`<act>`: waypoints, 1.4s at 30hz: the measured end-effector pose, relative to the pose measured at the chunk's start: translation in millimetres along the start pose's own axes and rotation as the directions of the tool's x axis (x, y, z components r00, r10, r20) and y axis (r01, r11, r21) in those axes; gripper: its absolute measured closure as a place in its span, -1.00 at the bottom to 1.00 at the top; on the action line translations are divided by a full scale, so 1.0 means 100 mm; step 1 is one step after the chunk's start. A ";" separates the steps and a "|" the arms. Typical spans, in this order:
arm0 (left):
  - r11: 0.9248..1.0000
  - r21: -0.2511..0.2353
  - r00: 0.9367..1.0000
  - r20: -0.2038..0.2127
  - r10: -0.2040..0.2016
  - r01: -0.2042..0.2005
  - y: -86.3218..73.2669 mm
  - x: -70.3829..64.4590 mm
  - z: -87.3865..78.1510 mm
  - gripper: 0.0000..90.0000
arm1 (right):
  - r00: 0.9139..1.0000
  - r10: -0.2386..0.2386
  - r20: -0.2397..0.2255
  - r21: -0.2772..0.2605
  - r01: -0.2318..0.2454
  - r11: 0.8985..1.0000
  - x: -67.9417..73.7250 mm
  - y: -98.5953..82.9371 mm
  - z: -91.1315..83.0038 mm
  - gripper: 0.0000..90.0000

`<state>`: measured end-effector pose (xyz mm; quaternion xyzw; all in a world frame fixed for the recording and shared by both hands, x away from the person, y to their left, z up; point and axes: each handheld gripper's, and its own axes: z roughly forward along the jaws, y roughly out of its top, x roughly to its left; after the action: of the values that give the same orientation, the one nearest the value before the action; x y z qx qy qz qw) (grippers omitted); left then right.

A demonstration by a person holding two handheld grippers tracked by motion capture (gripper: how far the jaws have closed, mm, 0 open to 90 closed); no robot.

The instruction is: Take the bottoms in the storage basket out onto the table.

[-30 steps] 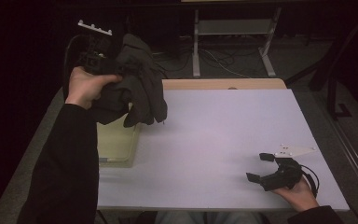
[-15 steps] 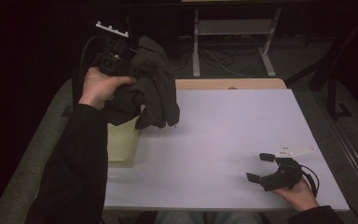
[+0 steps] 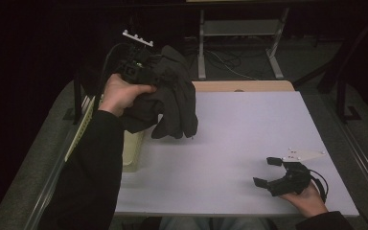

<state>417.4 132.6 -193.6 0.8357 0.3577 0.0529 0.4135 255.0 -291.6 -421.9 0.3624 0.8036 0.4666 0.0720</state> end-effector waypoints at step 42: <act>0.996 0.079 0.992 0.121 0.041 -0.050 -0.08 -0.27 0.85 0.30 | 1.000 0.019 0.008 -0.017 -0.019 1.000 -0.02 0.01 -0.04 -0.99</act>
<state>425.2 62.9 -249.1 0.8614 0.3150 -0.0024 0.3984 255.1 -295.7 -419.7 0.3713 0.7958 0.4726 0.0739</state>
